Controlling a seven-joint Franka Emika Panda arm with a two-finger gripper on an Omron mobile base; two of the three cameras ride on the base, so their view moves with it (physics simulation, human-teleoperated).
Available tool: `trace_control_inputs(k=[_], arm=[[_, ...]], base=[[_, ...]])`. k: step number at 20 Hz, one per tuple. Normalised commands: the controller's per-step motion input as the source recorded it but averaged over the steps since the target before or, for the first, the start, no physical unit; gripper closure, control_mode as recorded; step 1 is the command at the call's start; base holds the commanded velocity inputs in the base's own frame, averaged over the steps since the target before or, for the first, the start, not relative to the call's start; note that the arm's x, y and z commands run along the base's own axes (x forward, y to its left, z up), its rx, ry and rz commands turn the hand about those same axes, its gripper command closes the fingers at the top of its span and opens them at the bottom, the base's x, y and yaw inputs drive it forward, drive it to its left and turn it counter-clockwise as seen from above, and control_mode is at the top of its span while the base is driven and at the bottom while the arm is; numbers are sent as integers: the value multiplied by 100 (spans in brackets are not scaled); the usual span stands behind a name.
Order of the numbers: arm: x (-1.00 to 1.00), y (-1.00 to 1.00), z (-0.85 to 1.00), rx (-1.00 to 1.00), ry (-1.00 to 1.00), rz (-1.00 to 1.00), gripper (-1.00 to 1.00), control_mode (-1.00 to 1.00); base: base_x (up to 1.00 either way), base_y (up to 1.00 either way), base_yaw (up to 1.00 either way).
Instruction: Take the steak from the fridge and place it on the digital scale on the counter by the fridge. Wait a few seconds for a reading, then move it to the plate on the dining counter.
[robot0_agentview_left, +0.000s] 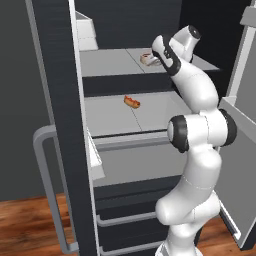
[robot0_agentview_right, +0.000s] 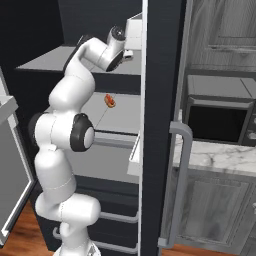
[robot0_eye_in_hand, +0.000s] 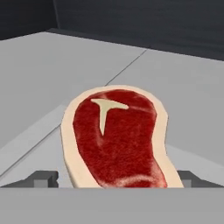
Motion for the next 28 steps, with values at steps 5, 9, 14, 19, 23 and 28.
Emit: trace_control_inputs(k=[5, 9, 14, 19, 23, 28], arm=[[-1, 32, -16, -8, 0, 1, 100, -100], [-23, 33, -6, -10, -8, -2, 100, -100], [-53, 31, 0, -5, -15, -5, 100, -100], [-94, 26, 0, 0, -17, -5, 100, -100], [-100, 20, 2, 0, -12, -11, 100, -100], [-100, 11, 30, 3, -6, -13, 100, -100]], base=[[0, 0, 0], [0, 0, 0], [0, 0, 0], [0, 0, 0], [0, 0, 0], [0, 0, 0]])
